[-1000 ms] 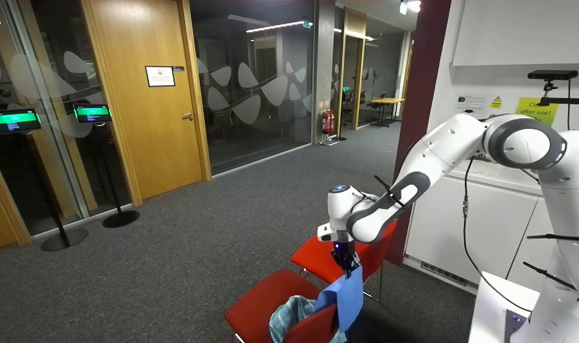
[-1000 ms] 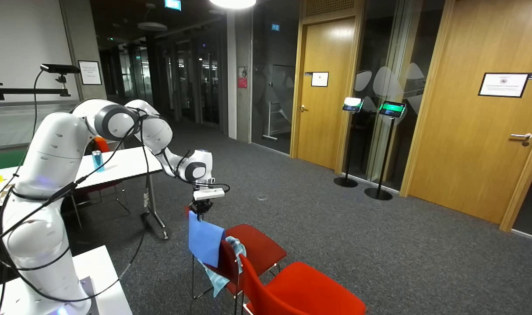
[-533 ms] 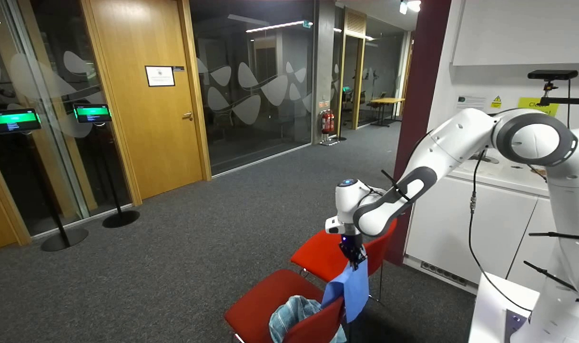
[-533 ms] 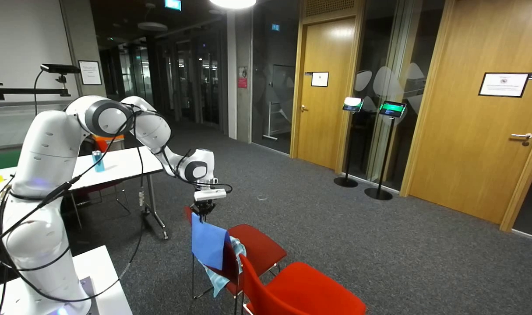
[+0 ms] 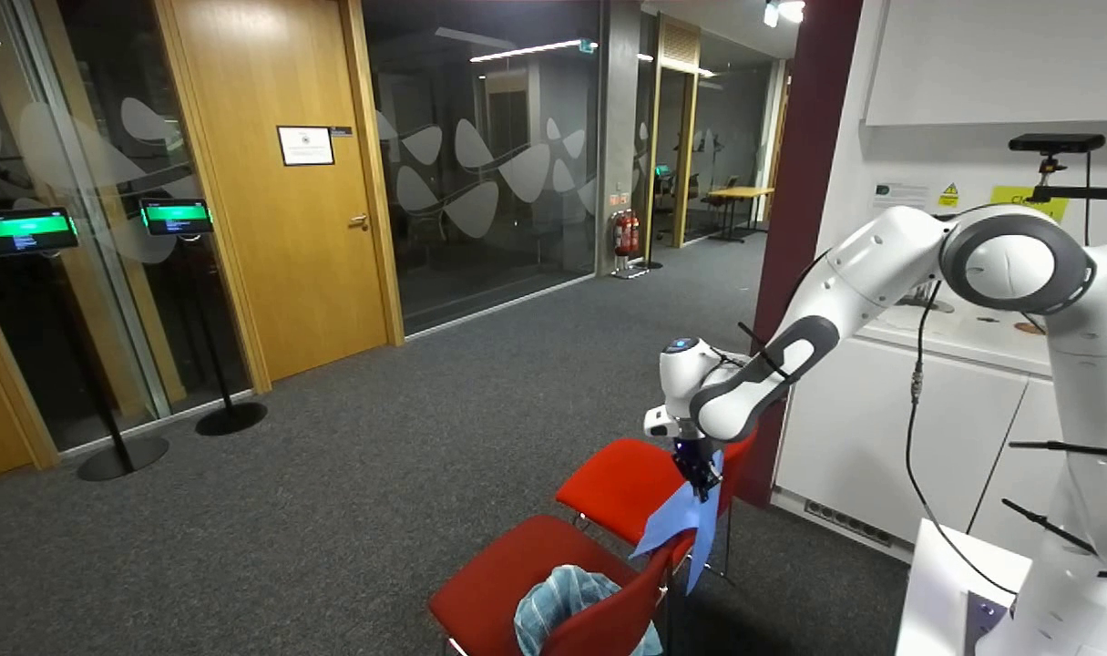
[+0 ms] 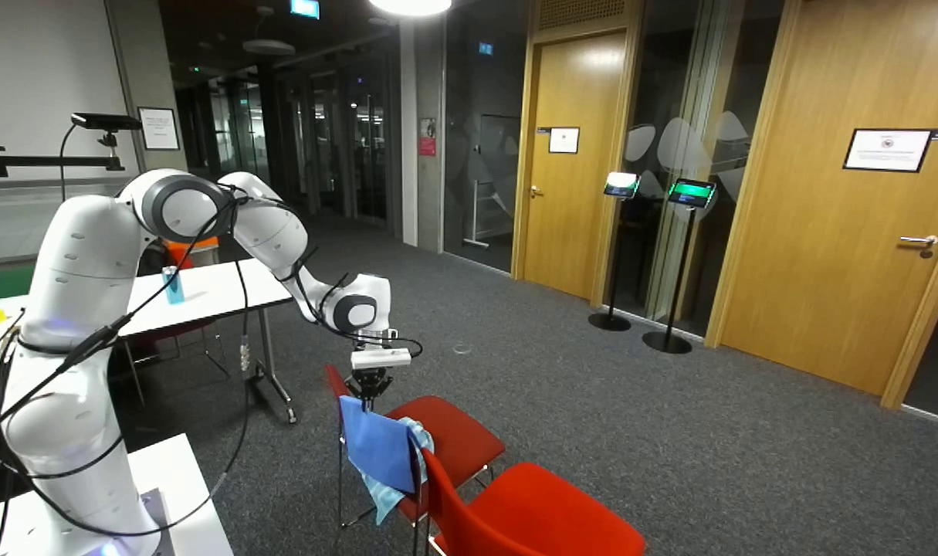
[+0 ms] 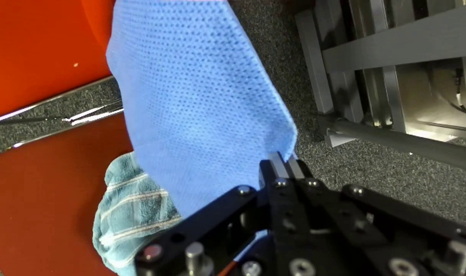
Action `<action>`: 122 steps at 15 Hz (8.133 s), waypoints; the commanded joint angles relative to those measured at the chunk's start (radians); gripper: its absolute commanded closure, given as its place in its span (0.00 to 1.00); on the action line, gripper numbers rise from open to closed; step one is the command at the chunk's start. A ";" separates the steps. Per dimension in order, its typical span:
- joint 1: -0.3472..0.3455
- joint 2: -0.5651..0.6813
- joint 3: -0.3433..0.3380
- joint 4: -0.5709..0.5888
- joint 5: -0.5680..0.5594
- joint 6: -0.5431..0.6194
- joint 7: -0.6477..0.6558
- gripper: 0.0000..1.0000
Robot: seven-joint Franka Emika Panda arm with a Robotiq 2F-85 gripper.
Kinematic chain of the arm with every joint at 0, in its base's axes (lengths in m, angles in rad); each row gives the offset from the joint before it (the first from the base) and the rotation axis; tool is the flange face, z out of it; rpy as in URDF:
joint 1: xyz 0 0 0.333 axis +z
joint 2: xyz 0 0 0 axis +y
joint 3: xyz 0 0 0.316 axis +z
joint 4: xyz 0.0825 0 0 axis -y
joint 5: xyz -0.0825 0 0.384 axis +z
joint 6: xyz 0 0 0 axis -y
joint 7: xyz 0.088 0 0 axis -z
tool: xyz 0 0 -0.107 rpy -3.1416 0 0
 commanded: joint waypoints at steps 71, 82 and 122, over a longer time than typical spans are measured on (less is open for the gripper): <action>-0.168 -0.195 -0.139 -0.209 0.106 0.113 0.292 1.00; -0.226 -0.140 -0.148 -0.139 0.143 0.110 0.254 1.00; -0.287 -0.227 -0.236 -0.172 0.145 0.349 0.396 1.00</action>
